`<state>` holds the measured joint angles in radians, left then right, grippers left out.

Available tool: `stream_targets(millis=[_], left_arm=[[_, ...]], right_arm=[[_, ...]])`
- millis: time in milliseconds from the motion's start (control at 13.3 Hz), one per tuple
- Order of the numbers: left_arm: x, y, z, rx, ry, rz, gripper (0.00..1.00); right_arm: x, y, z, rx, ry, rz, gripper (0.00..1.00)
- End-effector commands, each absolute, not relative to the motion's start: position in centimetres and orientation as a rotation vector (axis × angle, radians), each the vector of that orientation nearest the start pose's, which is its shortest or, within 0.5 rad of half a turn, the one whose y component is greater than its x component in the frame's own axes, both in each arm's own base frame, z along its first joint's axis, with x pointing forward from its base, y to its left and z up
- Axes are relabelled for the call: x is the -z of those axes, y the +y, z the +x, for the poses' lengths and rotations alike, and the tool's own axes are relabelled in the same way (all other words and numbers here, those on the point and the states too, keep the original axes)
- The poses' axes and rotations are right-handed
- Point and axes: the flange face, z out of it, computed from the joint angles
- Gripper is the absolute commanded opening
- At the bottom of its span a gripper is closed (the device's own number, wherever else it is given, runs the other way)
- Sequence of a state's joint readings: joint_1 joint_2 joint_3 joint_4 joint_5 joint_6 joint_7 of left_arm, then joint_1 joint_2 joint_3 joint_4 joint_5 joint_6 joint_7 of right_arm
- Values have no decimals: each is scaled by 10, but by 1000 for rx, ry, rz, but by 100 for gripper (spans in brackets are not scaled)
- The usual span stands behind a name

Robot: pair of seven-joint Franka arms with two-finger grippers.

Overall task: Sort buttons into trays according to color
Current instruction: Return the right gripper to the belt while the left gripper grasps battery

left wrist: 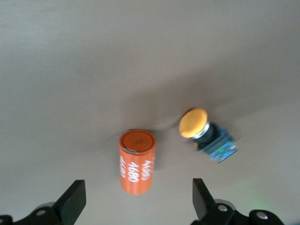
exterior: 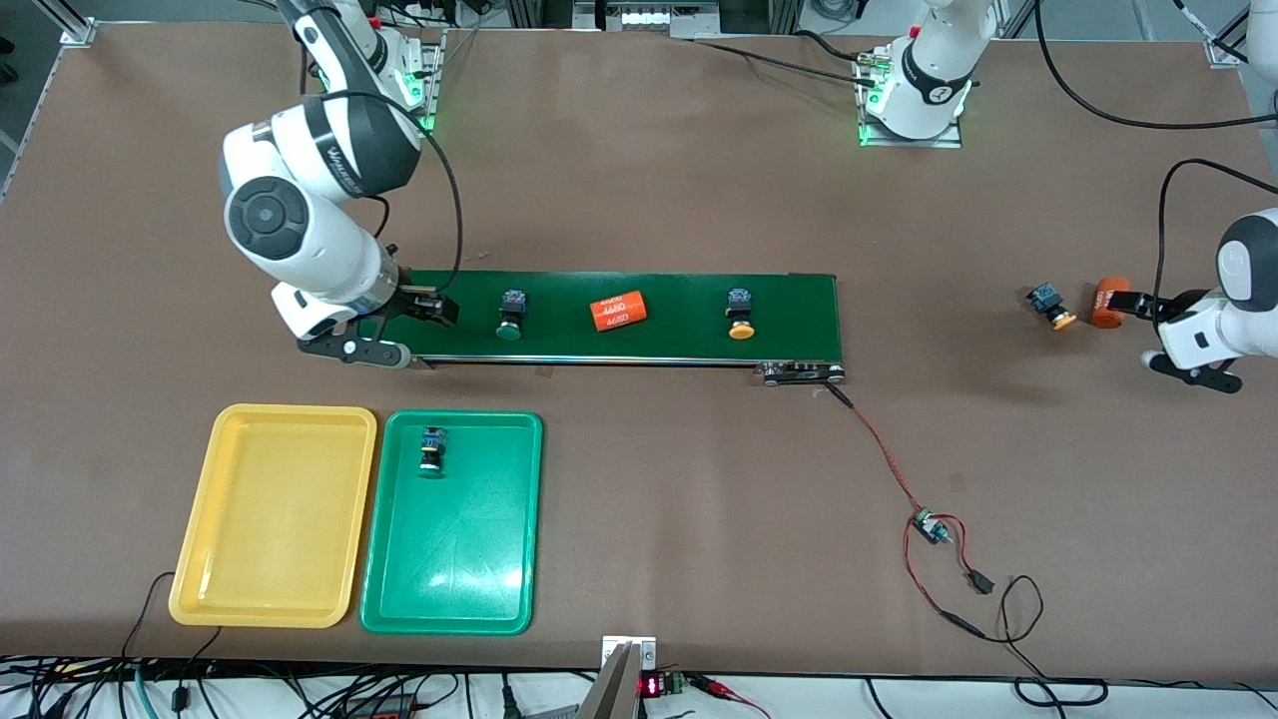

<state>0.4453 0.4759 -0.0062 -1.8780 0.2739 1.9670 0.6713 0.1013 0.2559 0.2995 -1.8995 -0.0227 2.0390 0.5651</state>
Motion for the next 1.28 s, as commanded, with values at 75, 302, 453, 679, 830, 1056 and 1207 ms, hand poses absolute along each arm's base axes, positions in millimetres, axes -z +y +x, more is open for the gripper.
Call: stream_targets(millis=[75, 302, 453, 679, 830, 1056, 1207], left_arm=[[-187, 281, 509, -703, 847, -2979, 100], [-165, 280, 487, -699, 849, -2986, 100], [-155, 289, 476, -658, 862, -2979, 90], [-163, 295, 479, -641, 937, -2960, 35], [-165, 296, 480, -633, 933, -2959, 29], [-190, 291, 508, -552, 968, -2921, 29], [-214, 265, 535, -492, 1032, -2888, 29]], right_arm=[[-330, 241, 525, -121, 289, -3094, 88], [-312, 253, 517, -129, 247, -3100, 89], [-303, 257, 515, -143, 236, -3099, 89], [-285, 266, 511, -166, 211, -3096, 92], [-270, 269, 508, -184, 201, -3093, 95], [-253, 267, 502, -180, 191, -3089, 100], [-247, 265, 501, -188, 185, -3092, 100]])
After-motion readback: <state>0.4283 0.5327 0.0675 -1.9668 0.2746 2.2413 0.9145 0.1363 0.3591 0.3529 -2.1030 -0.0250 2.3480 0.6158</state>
